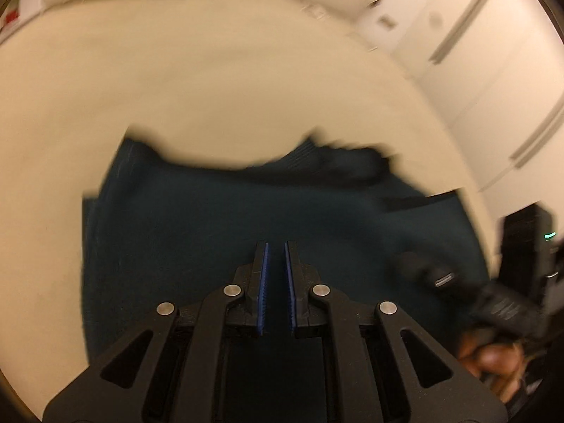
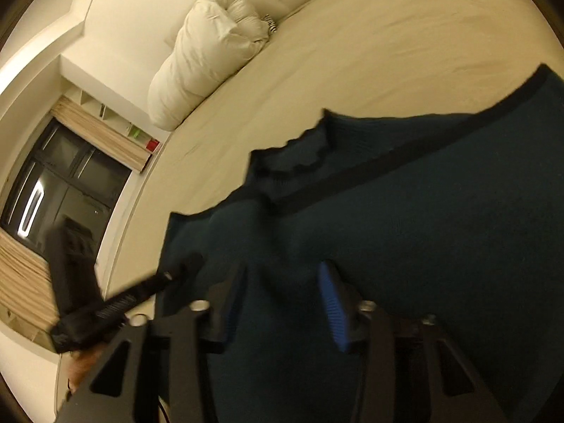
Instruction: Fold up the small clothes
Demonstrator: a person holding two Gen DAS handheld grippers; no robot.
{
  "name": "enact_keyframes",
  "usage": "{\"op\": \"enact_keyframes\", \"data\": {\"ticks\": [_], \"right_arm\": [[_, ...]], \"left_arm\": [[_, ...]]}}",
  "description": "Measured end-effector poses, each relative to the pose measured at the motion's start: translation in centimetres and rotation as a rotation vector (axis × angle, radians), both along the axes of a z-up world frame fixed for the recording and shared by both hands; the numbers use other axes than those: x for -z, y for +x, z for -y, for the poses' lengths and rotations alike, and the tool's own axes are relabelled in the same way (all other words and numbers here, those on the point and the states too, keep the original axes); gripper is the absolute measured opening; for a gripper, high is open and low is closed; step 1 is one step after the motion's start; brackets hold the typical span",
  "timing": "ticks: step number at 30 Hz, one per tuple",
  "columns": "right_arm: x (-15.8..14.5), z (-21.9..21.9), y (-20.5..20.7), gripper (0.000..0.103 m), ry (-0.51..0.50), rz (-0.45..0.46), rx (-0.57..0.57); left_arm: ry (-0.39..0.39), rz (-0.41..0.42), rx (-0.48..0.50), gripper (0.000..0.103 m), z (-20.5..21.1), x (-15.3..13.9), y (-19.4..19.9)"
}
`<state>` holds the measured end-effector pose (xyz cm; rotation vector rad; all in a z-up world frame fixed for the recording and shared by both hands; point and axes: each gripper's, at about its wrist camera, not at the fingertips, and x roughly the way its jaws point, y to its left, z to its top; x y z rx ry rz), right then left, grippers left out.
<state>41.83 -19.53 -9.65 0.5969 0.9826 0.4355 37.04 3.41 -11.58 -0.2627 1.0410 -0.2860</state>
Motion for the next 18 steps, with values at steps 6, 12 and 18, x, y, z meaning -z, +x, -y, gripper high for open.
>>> {"op": "enact_keyframes", "data": {"ticks": [6, 12, 18], "right_arm": [[0.5, 7.7, 0.4, 0.015, 0.072, 0.011, 0.24], [0.3, 13.7, -1.7, 0.001, 0.033, 0.022, 0.433], [-4.5, 11.3, -6.2, 0.07, -0.029, 0.163, 0.412]], "left_arm": [[-0.105, 0.055, -0.097, 0.005, -5.8, 1.7, -1.5], [-0.104, 0.089, -0.151, 0.005, -8.3, 2.0, -1.8], [-0.099, 0.125, -0.232, 0.005, -12.3, -0.8, -7.5]]}}
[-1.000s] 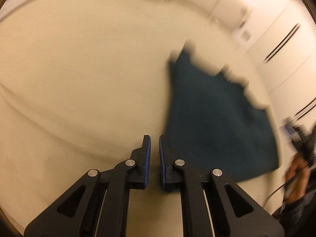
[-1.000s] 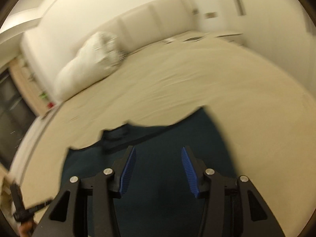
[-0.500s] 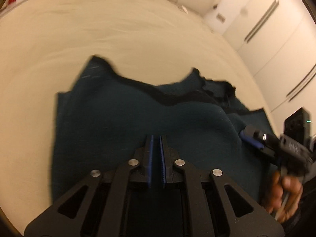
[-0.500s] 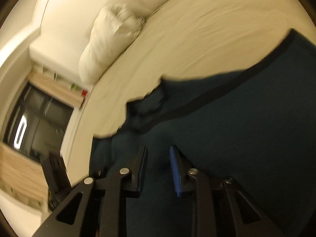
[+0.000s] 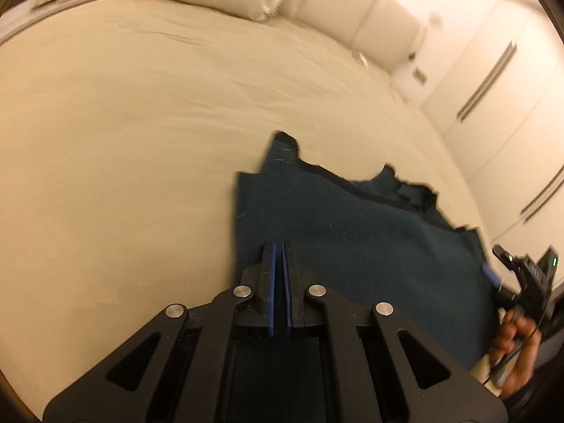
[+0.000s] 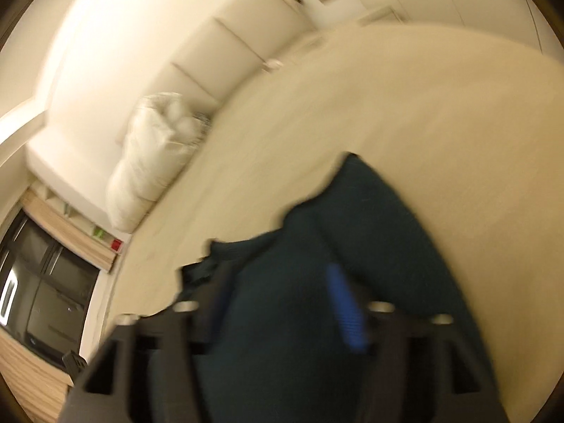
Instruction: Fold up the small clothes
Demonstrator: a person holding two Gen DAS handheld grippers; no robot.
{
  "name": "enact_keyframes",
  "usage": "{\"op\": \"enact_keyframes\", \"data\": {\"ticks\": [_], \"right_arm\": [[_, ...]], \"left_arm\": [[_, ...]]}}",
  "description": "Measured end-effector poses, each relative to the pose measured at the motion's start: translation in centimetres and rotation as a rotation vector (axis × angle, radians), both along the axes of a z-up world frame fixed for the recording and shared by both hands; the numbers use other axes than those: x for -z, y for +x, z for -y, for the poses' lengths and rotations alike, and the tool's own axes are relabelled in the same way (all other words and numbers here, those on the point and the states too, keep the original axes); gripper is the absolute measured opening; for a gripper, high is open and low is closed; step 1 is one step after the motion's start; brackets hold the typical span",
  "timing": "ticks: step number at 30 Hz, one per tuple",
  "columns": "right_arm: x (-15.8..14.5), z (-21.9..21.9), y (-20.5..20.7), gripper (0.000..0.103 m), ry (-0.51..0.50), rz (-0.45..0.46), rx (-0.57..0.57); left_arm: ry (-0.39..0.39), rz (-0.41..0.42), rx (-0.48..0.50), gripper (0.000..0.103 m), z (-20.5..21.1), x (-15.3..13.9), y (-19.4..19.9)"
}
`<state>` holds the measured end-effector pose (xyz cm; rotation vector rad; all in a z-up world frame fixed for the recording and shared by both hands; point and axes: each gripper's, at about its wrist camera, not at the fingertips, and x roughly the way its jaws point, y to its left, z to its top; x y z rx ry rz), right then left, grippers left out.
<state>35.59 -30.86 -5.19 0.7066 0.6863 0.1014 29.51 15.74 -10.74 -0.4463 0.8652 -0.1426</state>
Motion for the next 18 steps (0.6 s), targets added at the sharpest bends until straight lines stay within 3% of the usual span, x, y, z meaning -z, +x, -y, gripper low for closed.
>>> {"op": "enact_keyframes", "data": {"ticks": [1, 6, 8, 11, 14, 17, 18], "right_arm": [[-0.6, -0.7, -0.8, 0.075, -0.005, 0.029, -0.021], [-1.5, -5.8, -2.9, 0.075, 0.012, 0.089, -0.206], [-0.7, -7.1, -2.9, 0.075, -0.005, 0.054, -0.237], [2.0, -7.8, -2.1, 0.075, 0.05, -0.08, -0.24], [2.0, -8.7, -2.9, 0.075, 0.06, -0.071, -0.239], [1.7, -9.3, -3.4, 0.075, 0.08, -0.065, -0.266], [1.5, -9.4, -3.5, 0.075, 0.076, -0.062, -0.265]], "left_arm": [[-0.017, 0.003, -0.031, 0.006, -0.9, -0.2, -1.2], [-0.184, 0.015, -0.141, 0.006, -4.8, -0.4, -9.7], [-0.287, -0.003, -0.178, 0.006, -5.6, 0.7, -13.0], [-0.439, -0.075, -0.23, 0.006, -5.0, 3.2, -16.3], [-0.505, -0.099, -0.253, 0.008, -3.0, 4.4, -18.0], [-0.602, -0.144, -0.21, 0.027, -1.2, 5.1, -17.8], [-0.619, -0.146, -0.206, 0.041, -0.6, 5.0, -17.8]]}}
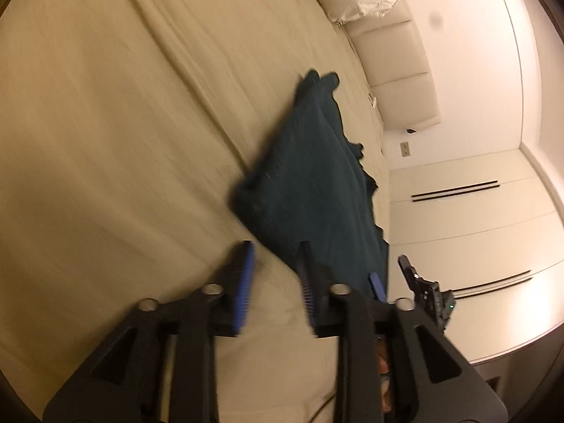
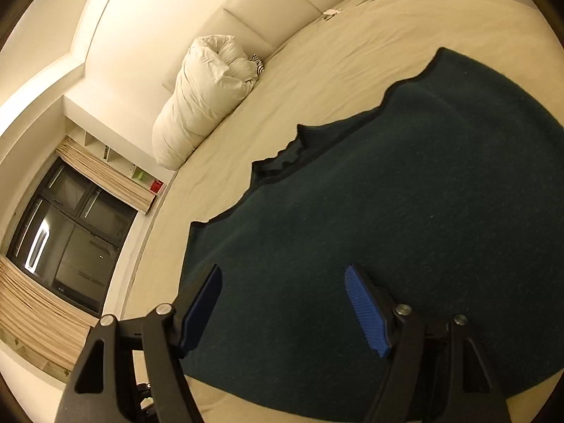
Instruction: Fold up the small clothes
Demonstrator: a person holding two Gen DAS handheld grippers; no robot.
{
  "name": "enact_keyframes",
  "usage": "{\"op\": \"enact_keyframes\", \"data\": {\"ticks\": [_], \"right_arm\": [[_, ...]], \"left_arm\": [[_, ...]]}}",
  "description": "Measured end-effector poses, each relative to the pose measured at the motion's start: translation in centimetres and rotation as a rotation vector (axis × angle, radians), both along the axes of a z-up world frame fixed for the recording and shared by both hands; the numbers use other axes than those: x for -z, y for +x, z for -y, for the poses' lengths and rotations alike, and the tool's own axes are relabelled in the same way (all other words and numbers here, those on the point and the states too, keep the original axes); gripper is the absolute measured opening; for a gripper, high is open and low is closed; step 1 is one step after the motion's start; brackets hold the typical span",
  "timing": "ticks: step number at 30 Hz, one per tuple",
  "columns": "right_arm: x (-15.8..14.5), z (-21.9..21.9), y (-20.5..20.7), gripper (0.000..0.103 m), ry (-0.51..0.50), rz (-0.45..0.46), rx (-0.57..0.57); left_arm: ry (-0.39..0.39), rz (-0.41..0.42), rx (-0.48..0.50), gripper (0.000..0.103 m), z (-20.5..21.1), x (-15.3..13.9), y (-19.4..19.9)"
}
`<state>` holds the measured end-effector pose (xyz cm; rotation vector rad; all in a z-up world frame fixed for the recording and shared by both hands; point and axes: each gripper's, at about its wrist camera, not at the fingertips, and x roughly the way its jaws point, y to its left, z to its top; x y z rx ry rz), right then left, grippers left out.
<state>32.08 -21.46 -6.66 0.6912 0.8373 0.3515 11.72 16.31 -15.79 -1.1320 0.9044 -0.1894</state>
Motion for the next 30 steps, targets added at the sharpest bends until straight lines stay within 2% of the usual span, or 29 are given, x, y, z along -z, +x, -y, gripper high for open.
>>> {"op": "enact_keyframes", "data": {"ticks": [1, 3, 4, 8, 18, 20, 24, 27, 29, 30], "right_arm": [[-0.1, 0.1, -0.2, 0.075, 0.002, 0.003, 0.0], [-0.2, 0.1, 0.1, 0.075, 0.018, 0.007, 0.002], [-0.2, 0.1, 0.0, 0.075, 0.025, 0.007, 0.003], [-0.2, -0.2, -0.1, 0.073, 0.051, 0.008, -0.005], [-0.1, -1.1, 0.6, 0.065, 0.082, -0.003, -0.025], [-0.3, -1.3, 1.0, 0.064, 0.077, -0.005, -0.032], [-0.5, -1.8, 2.0, 0.058, 0.067, -0.009, -0.046], [-0.2, -2.6, 2.8, 0.056, 0.05, -0.025, -0.066], [0.5, -3.2, 3.5, 0.056, 0.035, -0.054, -0.083], [1.4, -3.6, 4.1, 0.055, 0.011, -0.101, -0.091]], "left_arm": [[-0.004, 0.02, 0.002, 0.062, 0.5, -0.4, -0.2], [0.021, 0.066, -0.001, 0.074, 1.6, -1.1, -0.6], [0.027, 0.073, -0.01, 0.076, 1.9, -1.2, -0.8], [-0.044, 0.042, -0.089, 0.076, 1.2, -0.1, -0.3], [-0.124, -0.006, -0.15, 0.074, 1.8, 0.5, 4.9], [-0.142, -0.001, -0.157, 0.067, 1.7, 0.6, 6.0], [-0.114, -0.016, -0.164, 0.067, 1.9, 0.8, 7.2], [-0.056, 0.017, -0.15, 0.067, 2.6, 0.2, 7.3], [-0.01, 0.036, -0.14, 0.065, 2.9, -0.2, 7.2], [0.008, 0.037, -0.139, 0.062, 3.0, -0.3, 7.2]]}}
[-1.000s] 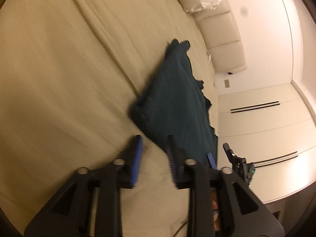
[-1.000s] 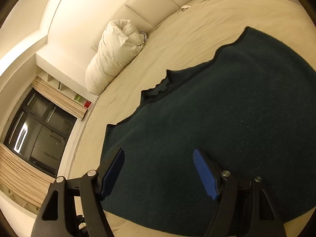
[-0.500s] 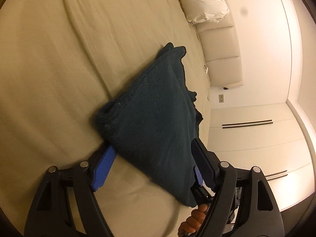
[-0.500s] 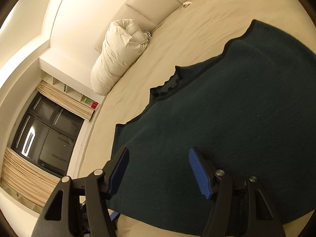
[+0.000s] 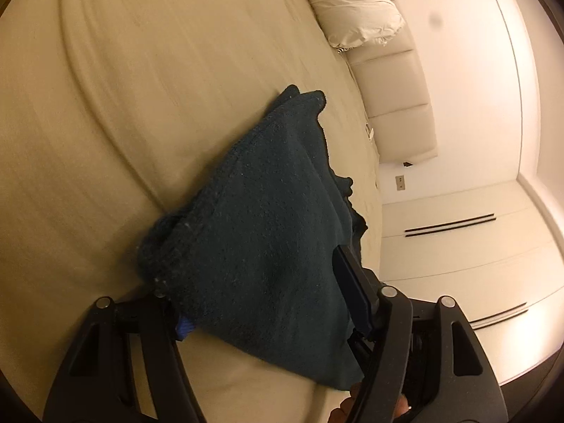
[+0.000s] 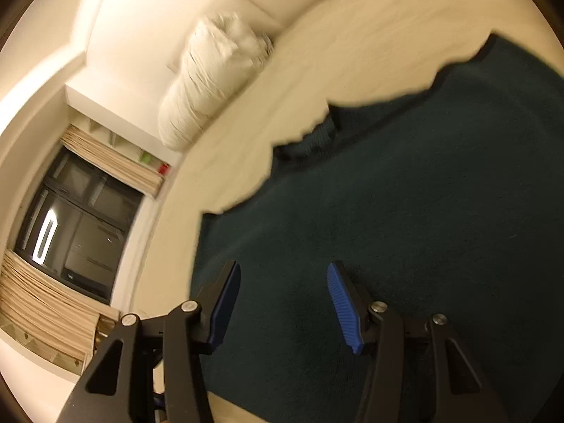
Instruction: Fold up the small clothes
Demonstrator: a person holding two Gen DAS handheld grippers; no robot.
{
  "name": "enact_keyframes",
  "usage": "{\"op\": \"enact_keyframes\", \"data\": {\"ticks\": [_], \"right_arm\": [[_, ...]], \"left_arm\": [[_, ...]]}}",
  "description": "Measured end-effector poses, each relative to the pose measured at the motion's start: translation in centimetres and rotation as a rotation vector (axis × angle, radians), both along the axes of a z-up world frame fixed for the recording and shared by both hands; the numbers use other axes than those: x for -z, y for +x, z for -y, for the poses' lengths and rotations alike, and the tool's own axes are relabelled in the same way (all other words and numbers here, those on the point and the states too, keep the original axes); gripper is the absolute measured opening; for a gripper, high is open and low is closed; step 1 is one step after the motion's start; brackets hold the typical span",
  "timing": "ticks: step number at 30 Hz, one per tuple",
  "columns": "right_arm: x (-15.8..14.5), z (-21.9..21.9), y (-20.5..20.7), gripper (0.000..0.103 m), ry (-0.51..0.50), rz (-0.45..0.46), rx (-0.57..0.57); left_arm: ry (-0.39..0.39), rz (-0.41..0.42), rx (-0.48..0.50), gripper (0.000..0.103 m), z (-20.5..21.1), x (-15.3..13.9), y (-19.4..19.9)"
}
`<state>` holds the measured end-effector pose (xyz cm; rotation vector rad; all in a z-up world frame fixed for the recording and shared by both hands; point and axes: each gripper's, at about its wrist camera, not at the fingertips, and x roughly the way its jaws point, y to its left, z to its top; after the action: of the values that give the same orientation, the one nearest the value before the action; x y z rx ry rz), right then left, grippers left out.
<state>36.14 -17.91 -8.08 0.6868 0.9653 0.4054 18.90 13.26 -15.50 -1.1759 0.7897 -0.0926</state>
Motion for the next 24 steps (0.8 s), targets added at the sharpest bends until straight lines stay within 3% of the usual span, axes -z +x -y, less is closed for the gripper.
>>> {"op": "enact_keyframes", "data": {"ticks": [2, 5, 9, 16, 24], "right_arm": [[1.5, -0.4, 0.6, 0.037, -0.045, -0.065, 0.001], [2.1, -0.1, 1.0, 0.023, -0.07, -0.083, 0.018], [2.5, 0.0, 0.8, 0.017, -0.081, -0.061, 0.01], [3.4, 1.4, 0.4, 0.0, -0.027, -0.048, 0.011], [3.7, 1.9, 0.0, 0.0, 0.017, -0.016, 0.005]], "left_arm": [[0.021, -0.01, -0.002, 0.057, 0.1, 0.0, 0.1], [0.034, -0.042, -0.019, 0.04, 0.0, 0.1, -0.1], [-0.001, -0.081, -0.072, 0.031, 0.0, 0.6, -0.8], [-0.165, -0.113, -0.117, 0.031, 1.1, 1.9, -1.3], [-0.053, -0.075, -0.094, 0.032, 1.8, 1.3, -0.1]]}}
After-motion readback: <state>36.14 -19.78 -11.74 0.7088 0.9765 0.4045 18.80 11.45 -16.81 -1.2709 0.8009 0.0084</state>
